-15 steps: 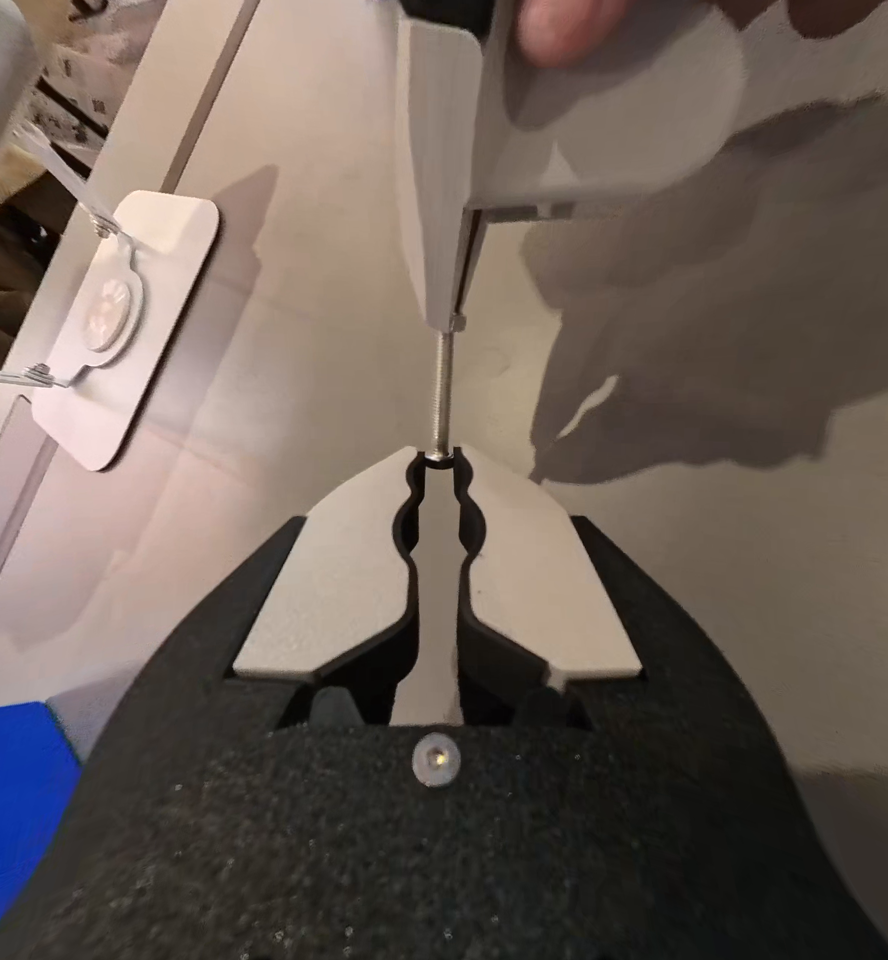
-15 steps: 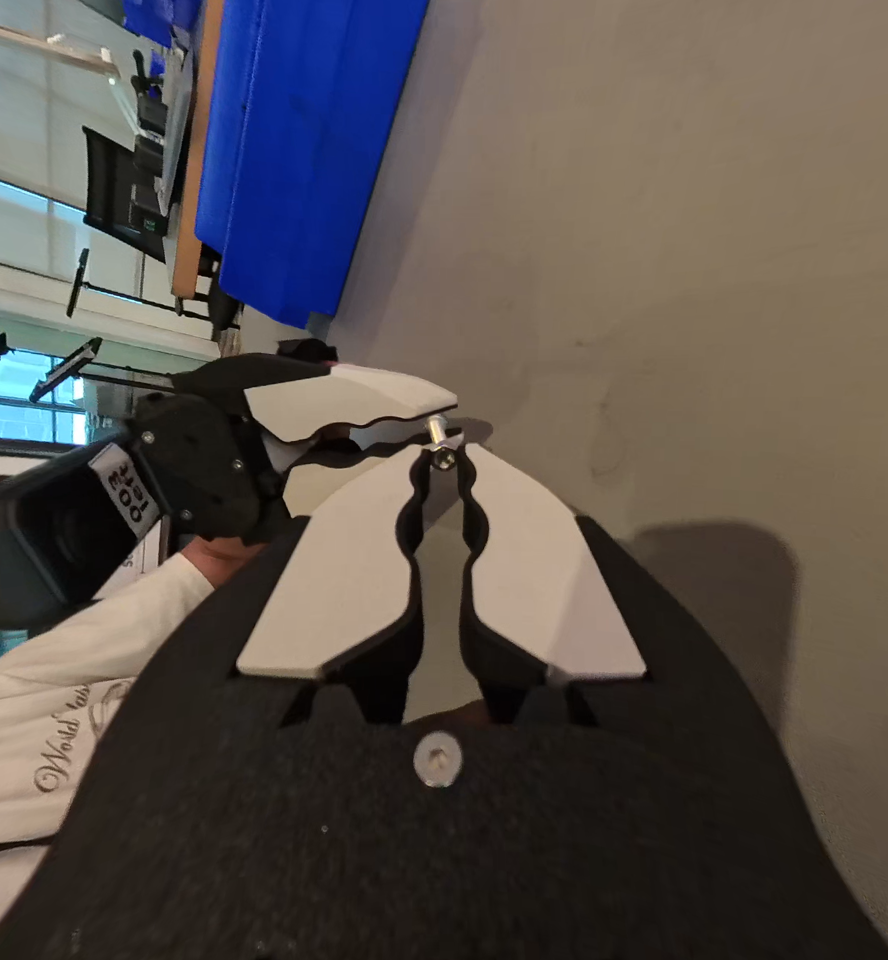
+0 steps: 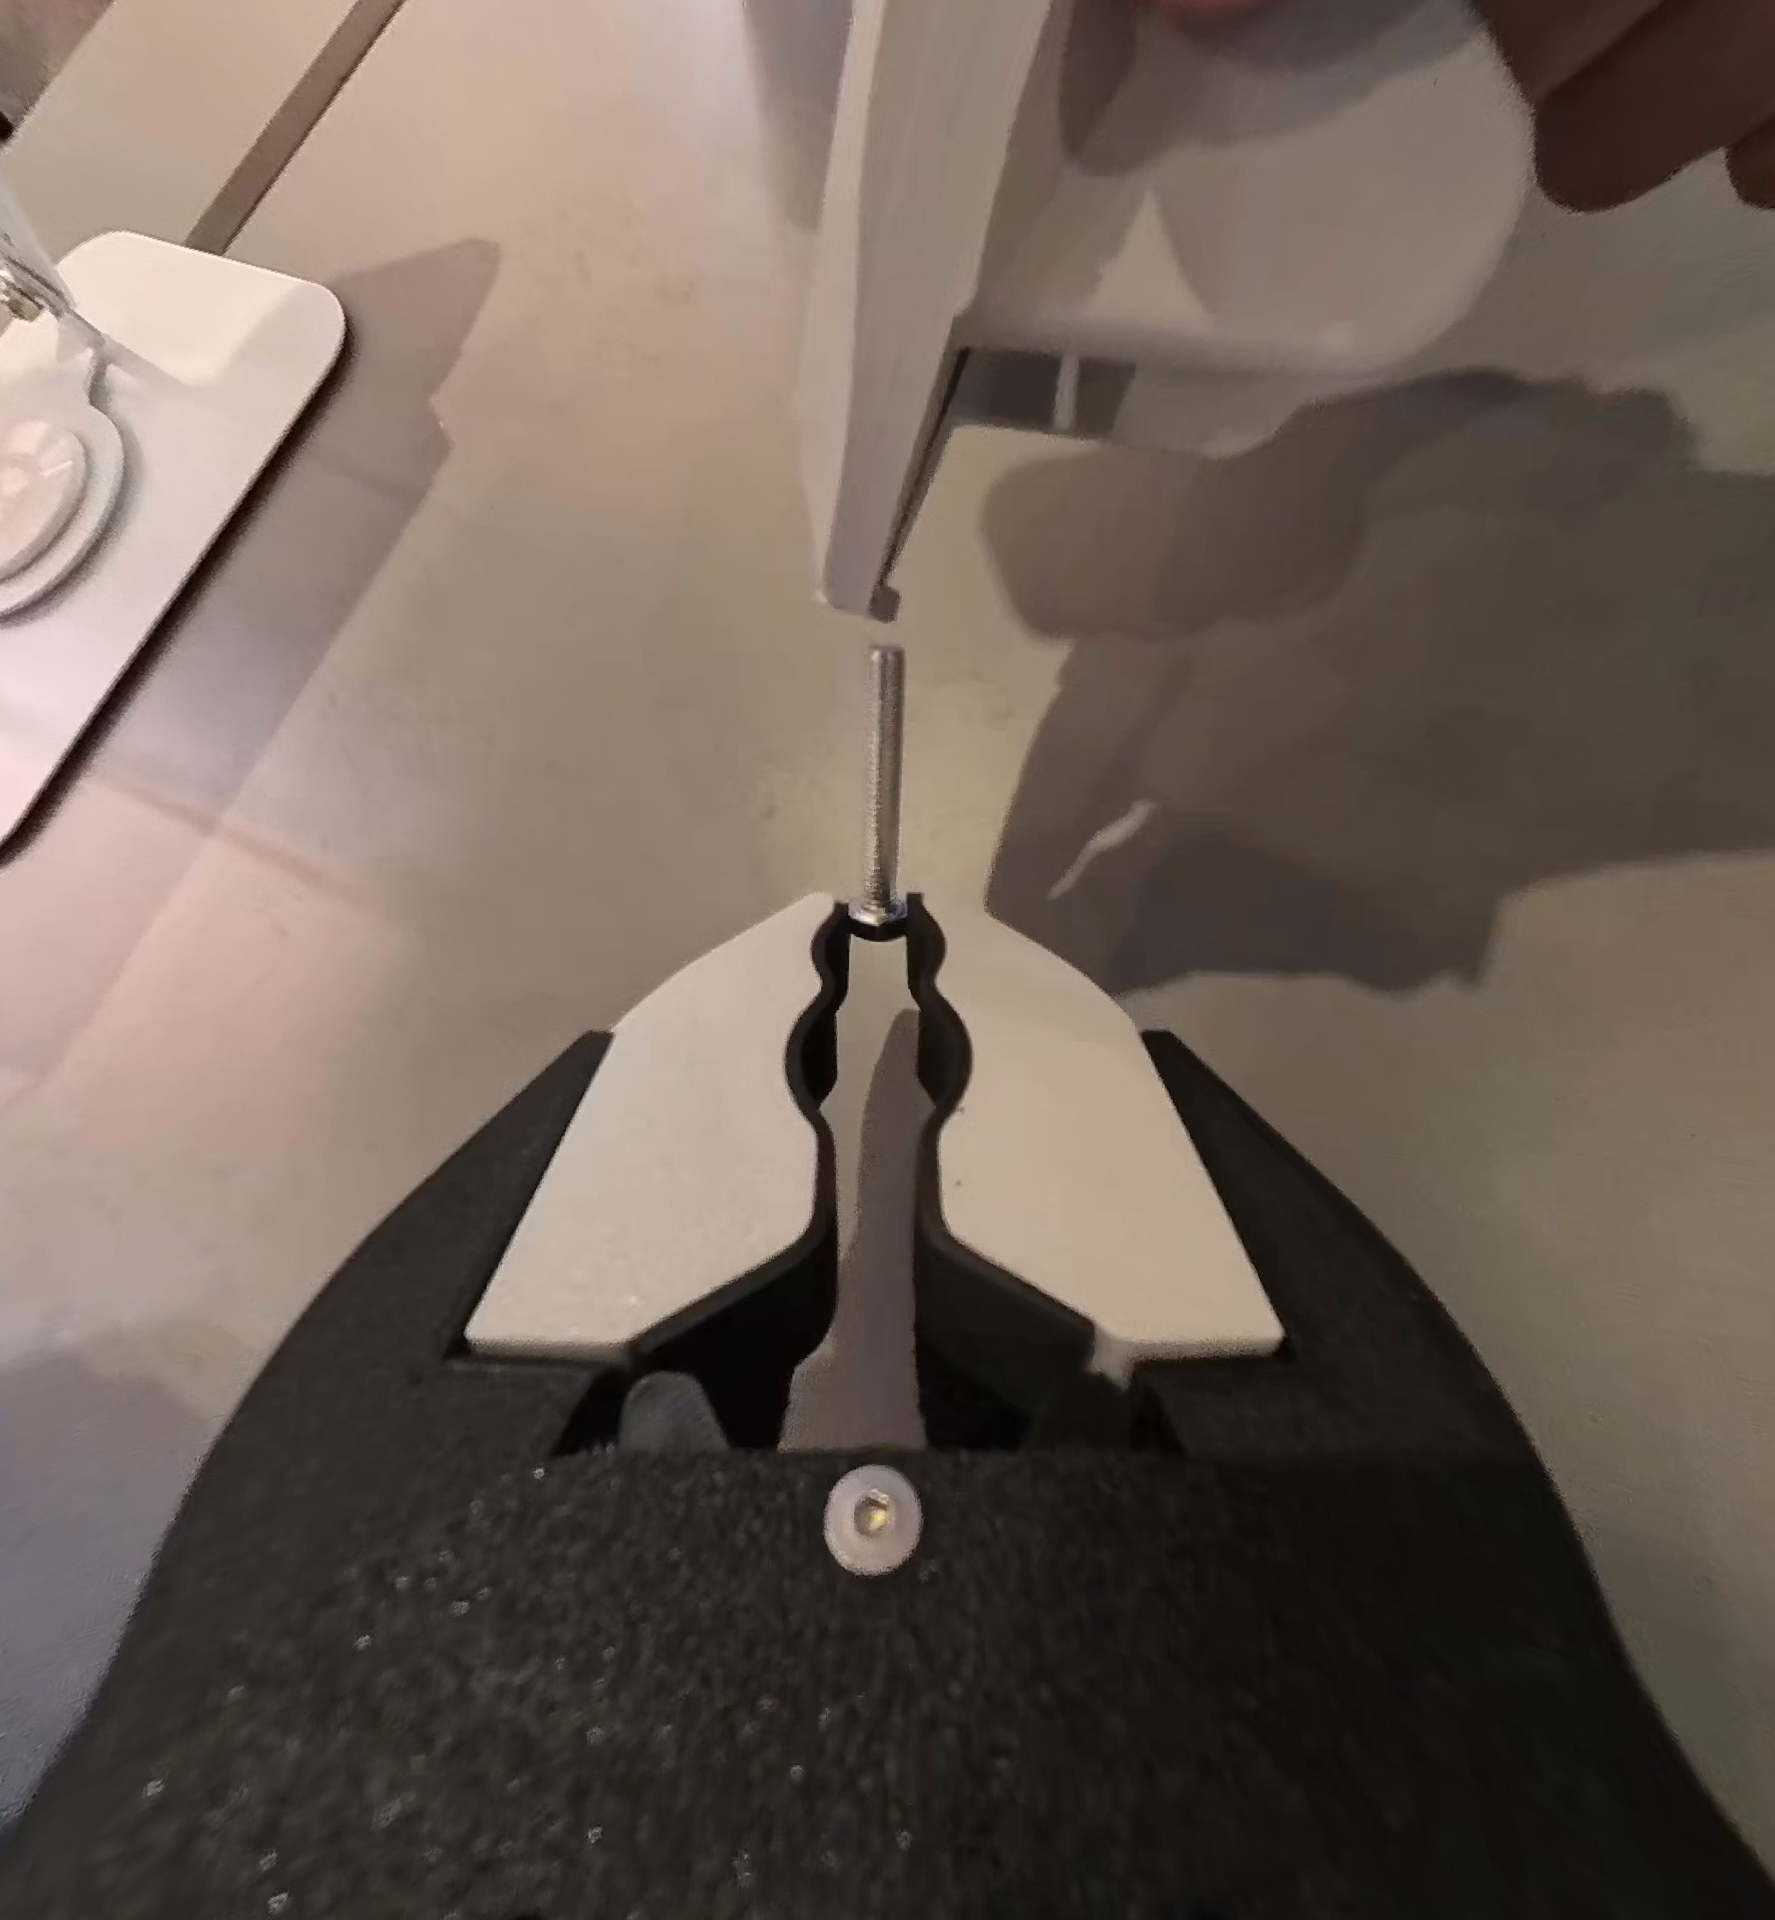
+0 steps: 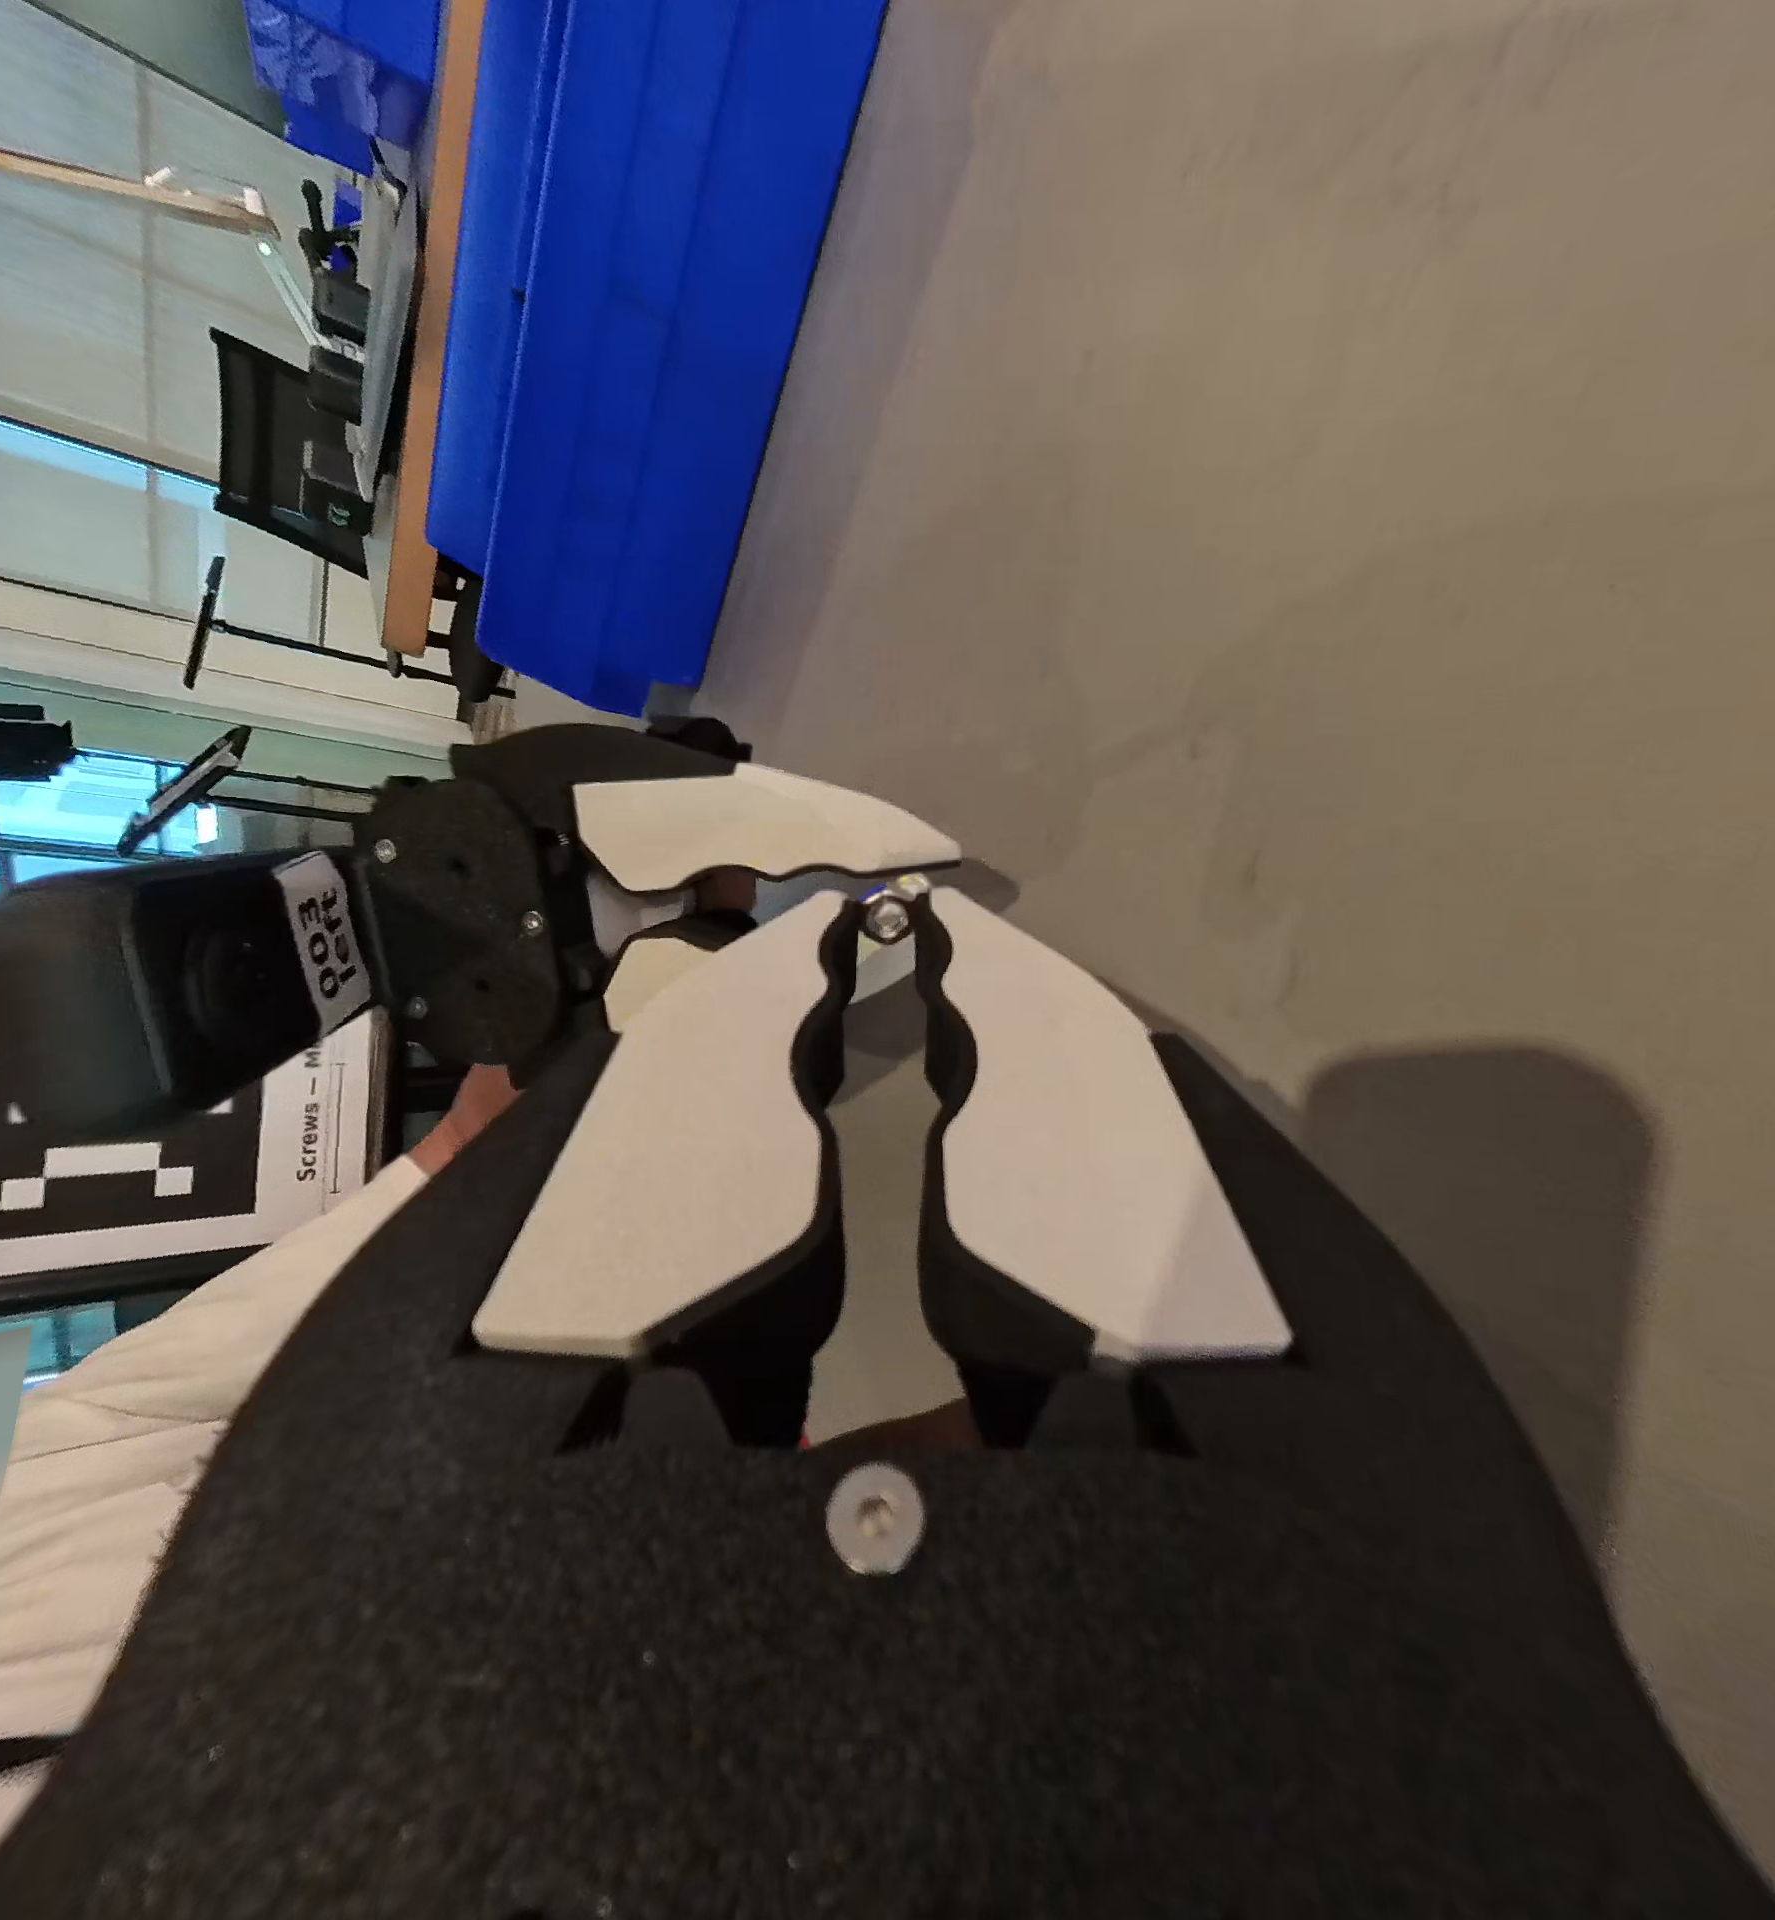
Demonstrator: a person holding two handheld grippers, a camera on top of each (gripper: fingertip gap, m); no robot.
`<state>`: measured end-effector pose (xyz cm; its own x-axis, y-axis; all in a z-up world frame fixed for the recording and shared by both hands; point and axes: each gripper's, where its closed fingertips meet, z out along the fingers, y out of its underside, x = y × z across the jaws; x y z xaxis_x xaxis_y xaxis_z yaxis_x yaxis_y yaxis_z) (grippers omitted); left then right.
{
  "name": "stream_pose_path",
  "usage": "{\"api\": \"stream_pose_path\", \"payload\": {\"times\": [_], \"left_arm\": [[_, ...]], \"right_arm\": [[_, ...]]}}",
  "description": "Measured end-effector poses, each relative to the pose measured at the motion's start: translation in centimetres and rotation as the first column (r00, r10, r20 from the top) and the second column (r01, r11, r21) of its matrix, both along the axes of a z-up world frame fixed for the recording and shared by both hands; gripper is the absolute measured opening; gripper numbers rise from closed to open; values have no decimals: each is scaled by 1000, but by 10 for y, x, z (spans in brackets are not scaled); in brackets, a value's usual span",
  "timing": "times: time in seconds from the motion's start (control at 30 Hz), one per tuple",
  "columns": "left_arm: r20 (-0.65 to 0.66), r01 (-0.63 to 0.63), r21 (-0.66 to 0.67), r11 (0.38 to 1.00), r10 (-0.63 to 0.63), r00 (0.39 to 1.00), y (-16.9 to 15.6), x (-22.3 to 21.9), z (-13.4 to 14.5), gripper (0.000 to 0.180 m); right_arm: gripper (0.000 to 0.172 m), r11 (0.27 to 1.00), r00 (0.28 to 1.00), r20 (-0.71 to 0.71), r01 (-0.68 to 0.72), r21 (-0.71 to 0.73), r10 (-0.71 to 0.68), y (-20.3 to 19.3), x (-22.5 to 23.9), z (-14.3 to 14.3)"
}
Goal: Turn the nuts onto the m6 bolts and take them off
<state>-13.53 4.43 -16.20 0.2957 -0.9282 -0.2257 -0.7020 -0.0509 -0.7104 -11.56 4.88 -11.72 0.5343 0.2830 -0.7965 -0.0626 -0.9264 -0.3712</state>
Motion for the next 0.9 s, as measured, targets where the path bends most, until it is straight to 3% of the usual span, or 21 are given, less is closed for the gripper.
{"api": "stream_pose_path", "payload": {"times": [0.17, 0.23, 0.3, 0.33, 0.43, 0.5, 0.6, 0.67, 0.77, 0.9], "left_arm": [[25, 30, -68, 997, -28, 999, -5, 1, -2, 10], [36, 56, -100, 993, -52, 998, -8, 0, -2, 10], [79, 125, -169, 978, -113, 990, -19, 1, 1, 10], [129, 181, -225, 958, -155, 980, -27, 2, 6, 10], [294, 359, -374, 855, -257, 920, -53, -1, 27, 10], [362, 461, -417, 784, -322, 875, -69, -8, 38, 10], [376, 538, -442, 717, -397, 837, -83, -18, 44, 10], [361, 564, -465, 682, -436, 825, -88, -24, 45, 10], [338, 596, -508, 621, -493, 802, -93, -29, 48, 10], [240, 579, -546, 606, -549, 801, -88, -32, 50, 10]], "right_arm": [[10, 972, 969, 205, -171, 161, 137, 1, 1, -5], [10, 894, 935, 258, -318, 314, 242, 0, -3, 11], [10, 726, 857, 371, -506, 466, 358, -9, -4, 26], [10, 597, 782, 449, -621, 508, 432, -21, -4, 28], [10, 269, 577, 641, -812, 518, 505, -53, 0, 25], [10, 133, 533, 696, -829, 543, 481, -63, -5, 32], [10, -12, 465, 763, -850, 526, 449, -73, -10, 37], [10, -72, 417, 793, -866, 495, 445, -75, -12, 37], [10, -123, 407, 774, -844, 522, 485, -81, -19, 47], [10, -188, 372, 783, -835, 517, 498, -84, -25, 55]]}}
